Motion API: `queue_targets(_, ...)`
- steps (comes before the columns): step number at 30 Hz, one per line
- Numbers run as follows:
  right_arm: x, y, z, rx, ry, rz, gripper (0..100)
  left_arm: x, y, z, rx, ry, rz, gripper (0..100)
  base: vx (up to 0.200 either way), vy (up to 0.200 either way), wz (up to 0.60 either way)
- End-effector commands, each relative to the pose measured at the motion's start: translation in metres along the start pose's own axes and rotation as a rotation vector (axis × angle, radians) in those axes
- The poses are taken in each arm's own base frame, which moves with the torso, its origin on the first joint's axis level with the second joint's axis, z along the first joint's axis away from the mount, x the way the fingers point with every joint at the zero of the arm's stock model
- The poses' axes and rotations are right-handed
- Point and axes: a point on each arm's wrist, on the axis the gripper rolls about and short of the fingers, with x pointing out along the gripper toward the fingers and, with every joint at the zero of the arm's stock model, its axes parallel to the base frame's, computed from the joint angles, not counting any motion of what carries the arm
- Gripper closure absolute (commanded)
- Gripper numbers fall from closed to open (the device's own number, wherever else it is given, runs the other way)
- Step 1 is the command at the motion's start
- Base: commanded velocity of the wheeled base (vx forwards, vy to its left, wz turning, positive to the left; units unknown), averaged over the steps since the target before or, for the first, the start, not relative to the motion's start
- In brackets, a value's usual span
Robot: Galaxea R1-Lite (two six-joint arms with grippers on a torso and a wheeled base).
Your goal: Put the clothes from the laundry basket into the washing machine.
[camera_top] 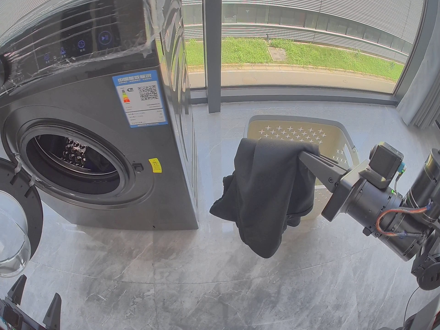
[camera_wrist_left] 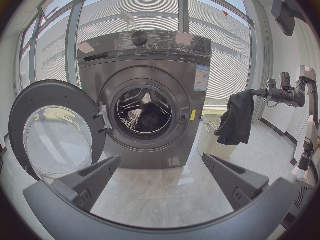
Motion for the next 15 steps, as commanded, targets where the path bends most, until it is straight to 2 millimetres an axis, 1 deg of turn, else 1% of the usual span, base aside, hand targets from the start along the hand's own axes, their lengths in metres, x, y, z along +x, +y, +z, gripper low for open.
queue_targets(1,0.0002,0.0,-0.0009,0.0,0.003,0.0,100,0.0002,0.0001,-0.0048,-0.001,0.003,0.0,0,0.0,0.0,0.0)
queue_targets(5,0.0002,0.0,-0.0009,0.0,0.003,0.0,100,0.0002,0.0001,-0.0048,-0.001,0.003,0.0,0,0.0,0.0,0.0)
queue_targets(15,-0.0002,-0.0005,-0.0015,0.001,0.006,-0.002,100,0.0002,0.0001,-0.0048,0.0,0.003,0.0,0,-0.2,0.0,0.0)
